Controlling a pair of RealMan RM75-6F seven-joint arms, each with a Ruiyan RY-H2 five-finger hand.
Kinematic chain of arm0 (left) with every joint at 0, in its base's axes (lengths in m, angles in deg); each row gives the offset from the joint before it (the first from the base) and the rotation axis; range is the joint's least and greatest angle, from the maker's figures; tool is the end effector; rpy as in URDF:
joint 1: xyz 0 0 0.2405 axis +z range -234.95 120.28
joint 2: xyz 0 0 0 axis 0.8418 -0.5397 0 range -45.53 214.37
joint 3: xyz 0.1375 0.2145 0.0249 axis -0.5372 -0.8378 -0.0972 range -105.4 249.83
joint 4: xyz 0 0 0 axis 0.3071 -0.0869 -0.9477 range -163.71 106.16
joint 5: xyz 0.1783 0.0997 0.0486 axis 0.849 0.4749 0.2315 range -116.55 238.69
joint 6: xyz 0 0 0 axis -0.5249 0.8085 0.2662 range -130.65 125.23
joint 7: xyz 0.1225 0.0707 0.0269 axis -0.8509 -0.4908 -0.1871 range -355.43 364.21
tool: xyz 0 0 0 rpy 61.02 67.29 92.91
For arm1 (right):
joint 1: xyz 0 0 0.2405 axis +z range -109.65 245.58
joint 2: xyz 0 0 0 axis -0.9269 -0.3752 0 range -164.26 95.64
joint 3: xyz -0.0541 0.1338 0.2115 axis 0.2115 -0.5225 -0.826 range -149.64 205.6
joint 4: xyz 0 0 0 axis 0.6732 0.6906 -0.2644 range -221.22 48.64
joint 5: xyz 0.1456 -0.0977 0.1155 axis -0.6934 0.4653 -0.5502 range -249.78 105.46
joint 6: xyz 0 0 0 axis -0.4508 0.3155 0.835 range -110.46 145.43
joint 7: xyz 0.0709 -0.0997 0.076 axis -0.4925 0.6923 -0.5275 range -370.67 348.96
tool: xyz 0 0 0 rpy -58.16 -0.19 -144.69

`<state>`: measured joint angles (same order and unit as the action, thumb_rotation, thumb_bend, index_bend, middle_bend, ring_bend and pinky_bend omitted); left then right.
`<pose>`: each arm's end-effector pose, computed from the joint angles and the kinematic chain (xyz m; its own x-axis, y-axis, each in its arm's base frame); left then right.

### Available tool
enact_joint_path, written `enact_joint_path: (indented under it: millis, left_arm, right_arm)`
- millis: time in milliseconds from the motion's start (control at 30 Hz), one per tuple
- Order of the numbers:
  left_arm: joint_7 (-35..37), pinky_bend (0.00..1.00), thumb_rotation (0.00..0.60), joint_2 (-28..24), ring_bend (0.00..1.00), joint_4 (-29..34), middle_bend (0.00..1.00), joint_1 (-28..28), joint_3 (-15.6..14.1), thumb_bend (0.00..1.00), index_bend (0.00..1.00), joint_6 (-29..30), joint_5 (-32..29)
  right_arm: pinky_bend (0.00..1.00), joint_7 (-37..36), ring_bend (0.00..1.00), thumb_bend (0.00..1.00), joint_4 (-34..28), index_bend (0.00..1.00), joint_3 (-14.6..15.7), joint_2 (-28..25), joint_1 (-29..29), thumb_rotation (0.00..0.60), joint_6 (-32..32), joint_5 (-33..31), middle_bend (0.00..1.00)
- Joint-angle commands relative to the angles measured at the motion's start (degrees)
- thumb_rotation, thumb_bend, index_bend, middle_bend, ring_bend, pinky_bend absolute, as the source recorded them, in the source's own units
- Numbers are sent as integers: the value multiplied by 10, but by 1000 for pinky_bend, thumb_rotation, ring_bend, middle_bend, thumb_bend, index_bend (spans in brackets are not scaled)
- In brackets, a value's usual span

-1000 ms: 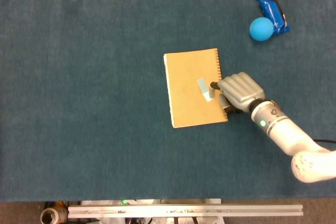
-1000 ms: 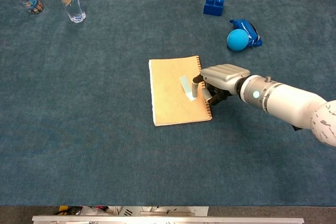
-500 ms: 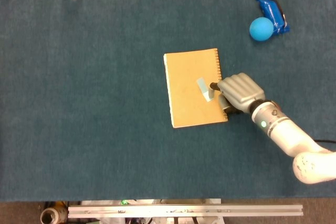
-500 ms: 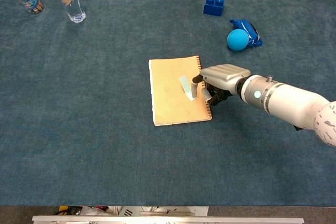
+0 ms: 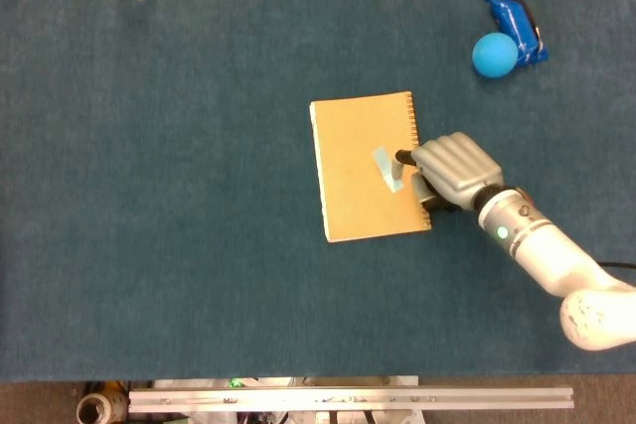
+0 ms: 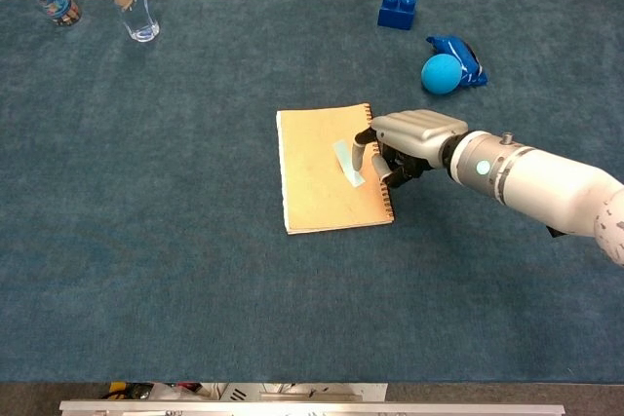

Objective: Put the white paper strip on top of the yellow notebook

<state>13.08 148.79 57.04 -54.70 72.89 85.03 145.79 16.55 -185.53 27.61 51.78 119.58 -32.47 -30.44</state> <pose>-0.3551 0.1296 0.1722 0.3565 0.0297 0.9338 0.9237 0.1387 -0.3570 -0.1329 -0.2892 -0.0505 0.4508 -0.5896 0.6702 -0.8884 -0.3696 0.2724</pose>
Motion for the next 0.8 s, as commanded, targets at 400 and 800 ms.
enact_joint_path:
  millis: [400,800]
  left_arm:
    - [5,230,600,9,284,-11,312,-5,6,262,167,1,0]
    - [-2,230,600,26,285,-20,312,-19,17,261,167,0,4]
  right_arm:
    - [1000,-59,922,468,-63,389,7,-88,-102,584,-155,150,838]
    - [753,-122,546,231,-54,389,17,-165,-233,589,-311,241,544]
